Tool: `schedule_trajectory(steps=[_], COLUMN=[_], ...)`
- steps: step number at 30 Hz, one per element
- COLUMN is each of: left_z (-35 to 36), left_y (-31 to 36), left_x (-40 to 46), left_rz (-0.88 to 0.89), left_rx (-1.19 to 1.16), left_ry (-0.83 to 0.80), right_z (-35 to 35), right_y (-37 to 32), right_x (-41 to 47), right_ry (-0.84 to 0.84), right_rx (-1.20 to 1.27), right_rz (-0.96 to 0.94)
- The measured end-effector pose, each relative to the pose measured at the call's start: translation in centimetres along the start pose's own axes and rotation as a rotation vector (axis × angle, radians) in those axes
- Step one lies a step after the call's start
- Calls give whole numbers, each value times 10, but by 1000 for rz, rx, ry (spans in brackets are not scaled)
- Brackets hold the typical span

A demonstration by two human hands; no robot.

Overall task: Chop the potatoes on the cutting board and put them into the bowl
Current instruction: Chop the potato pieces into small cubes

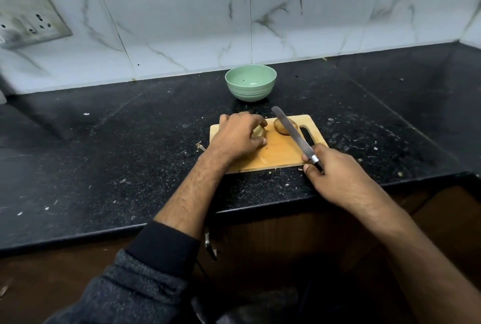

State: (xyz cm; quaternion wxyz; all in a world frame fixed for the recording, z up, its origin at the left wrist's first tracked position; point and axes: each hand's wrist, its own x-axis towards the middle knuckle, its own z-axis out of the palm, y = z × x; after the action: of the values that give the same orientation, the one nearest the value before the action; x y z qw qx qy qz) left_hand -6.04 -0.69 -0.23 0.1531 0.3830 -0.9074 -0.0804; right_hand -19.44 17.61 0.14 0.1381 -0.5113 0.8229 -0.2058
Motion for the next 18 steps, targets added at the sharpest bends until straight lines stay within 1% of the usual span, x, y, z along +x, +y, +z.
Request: schedule_trajectory(steps=[3,5,8,11,15,18], left_z=[7,17,26,24,24,25], left_y=[9,16,21,15,13,17], left_x=[-16,-26,-41,-54,-64,-63], left_rz=[-52,-64,-89,-111,-165,-155], left_rx=[-356,-453,-409,-234,-166,-105], left_ry=[53,75,183,261,240,240], right_z=[-3,-5,-9,-11,-9,-2], right_y=[-2,-2,-3,-4,-5,-9], right_x=[-4,-7,-14,-21,-25,-24], right_ry=[-14,-24,-29,-31,-51,-75], right_rx=[72,100,64,21,-50,-78], right_rz=[26,34,17,0,-9,-22])
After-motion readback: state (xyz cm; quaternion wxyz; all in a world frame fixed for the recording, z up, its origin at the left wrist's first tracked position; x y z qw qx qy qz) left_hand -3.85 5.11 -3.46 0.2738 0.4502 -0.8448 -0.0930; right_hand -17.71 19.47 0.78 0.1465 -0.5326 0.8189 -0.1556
